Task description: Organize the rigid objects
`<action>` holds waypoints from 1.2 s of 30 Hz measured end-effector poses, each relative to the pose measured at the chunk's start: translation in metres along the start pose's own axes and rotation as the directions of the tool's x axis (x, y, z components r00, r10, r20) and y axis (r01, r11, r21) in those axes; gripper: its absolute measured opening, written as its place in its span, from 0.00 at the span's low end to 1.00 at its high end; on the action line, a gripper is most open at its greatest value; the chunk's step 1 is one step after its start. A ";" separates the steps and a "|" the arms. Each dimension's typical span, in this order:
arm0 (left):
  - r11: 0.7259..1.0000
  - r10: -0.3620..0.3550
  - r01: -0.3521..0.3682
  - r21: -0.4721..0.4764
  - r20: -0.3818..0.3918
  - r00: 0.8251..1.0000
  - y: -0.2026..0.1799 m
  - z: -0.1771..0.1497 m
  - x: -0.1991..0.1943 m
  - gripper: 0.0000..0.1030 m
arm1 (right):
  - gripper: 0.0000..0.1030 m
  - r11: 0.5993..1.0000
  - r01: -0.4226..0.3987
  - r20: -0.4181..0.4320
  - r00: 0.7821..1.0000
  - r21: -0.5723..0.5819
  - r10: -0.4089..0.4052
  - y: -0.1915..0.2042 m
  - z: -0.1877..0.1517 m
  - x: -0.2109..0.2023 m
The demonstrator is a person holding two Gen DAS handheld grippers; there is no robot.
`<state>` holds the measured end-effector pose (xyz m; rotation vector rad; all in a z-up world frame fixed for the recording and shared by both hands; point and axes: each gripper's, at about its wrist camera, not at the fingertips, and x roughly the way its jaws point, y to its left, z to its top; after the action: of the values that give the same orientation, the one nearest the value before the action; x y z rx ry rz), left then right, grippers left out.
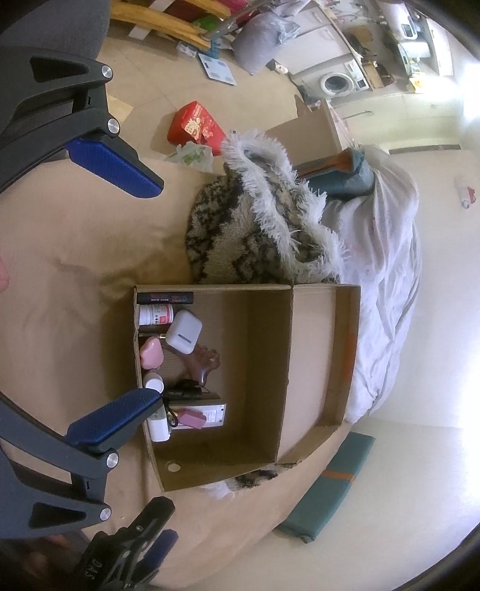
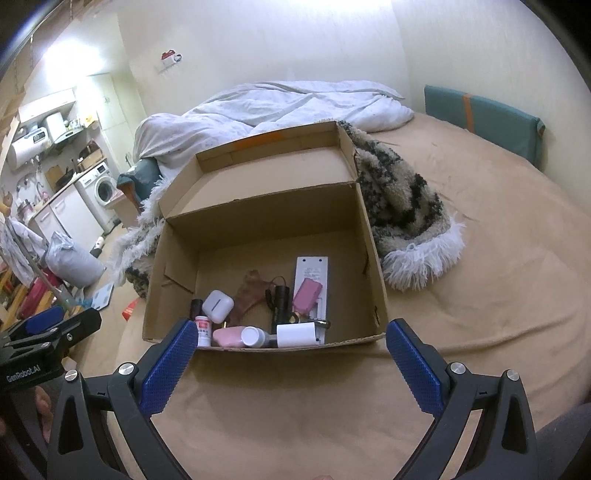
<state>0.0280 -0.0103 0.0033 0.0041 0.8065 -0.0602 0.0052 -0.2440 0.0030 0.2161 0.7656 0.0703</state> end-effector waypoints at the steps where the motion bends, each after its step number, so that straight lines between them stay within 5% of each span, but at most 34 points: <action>1: 1.000 0.001 -0.001 -0.001 -0.004 1.000 0.000 0.000 0.001 1.00 | 1.00 1.000 -0.001 0.000 1.000 0.000 0.001 0.000 0.000 0.000; 36: 1.000 0.002 -0.001 0.002 -0.015 1.000 0.004 -0.004 0.002 1.00 | 1.00 1.000 -0.005 -0.009 1.000 0.022 0.005 -0.002 -0.002 0.001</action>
<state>0.0273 -0.0064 -0.0009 0.0075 0.8218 -0.0598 0.0041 -0.2455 0.0007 0.2390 0.7753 0.0674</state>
